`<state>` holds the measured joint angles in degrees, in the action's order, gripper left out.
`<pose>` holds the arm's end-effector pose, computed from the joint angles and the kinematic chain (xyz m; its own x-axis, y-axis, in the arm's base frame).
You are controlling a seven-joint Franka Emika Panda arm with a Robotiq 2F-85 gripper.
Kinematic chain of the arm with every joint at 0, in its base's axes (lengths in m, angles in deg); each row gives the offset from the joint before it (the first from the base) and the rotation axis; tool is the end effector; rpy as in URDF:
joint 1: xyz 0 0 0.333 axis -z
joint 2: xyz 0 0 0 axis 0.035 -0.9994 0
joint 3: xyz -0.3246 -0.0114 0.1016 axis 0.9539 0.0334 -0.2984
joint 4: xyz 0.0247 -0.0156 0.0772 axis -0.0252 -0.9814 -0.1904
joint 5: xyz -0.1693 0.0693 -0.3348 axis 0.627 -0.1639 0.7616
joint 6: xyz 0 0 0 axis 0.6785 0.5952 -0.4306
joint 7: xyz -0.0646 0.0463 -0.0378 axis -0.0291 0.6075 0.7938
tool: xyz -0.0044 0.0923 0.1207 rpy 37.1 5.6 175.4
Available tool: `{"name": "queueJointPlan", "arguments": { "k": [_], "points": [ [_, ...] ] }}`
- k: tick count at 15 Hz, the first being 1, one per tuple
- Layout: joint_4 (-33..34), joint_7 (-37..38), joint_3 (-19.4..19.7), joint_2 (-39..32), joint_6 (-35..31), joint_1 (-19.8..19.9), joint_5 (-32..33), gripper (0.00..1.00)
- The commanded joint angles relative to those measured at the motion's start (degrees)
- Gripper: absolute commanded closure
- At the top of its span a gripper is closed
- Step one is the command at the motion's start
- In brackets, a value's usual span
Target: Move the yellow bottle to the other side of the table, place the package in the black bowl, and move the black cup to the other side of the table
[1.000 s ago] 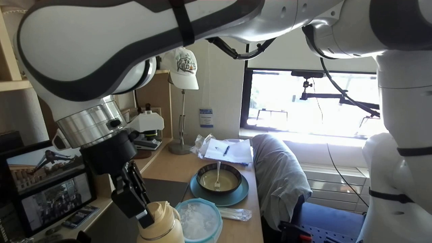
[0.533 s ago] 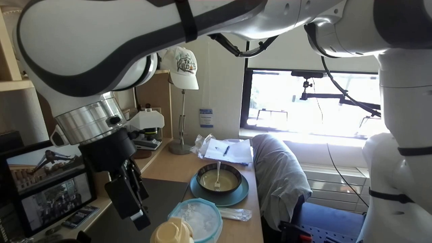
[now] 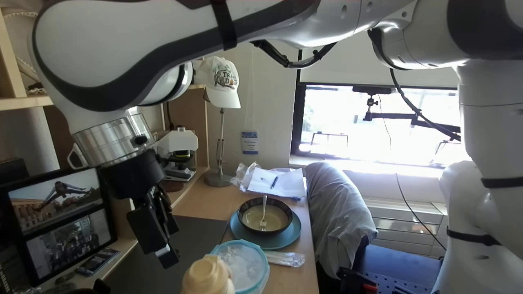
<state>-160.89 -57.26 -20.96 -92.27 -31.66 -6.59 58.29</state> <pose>0.5735 0.1785 0.3930 0.7235 0.6301 -0.2820 0.6058 -0.7754 -0.1783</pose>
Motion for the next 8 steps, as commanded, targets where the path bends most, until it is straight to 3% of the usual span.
{"name": "queueJointPlan", "arguments": {
  "k": [1, 5, 8],
  "points": [
    [3.1, 2.7, 1.8, -0.4, -0.9, 2.5, -1.1, 0.0],
    [6.3, 6.5, 5.4, -1.8, -0.9, 6.6, -3.0, 0.0],
    [4.7, 8.8, 8.0, -1.7, -1.9, 10.4, -5.7, 0.0]
  ]
}}
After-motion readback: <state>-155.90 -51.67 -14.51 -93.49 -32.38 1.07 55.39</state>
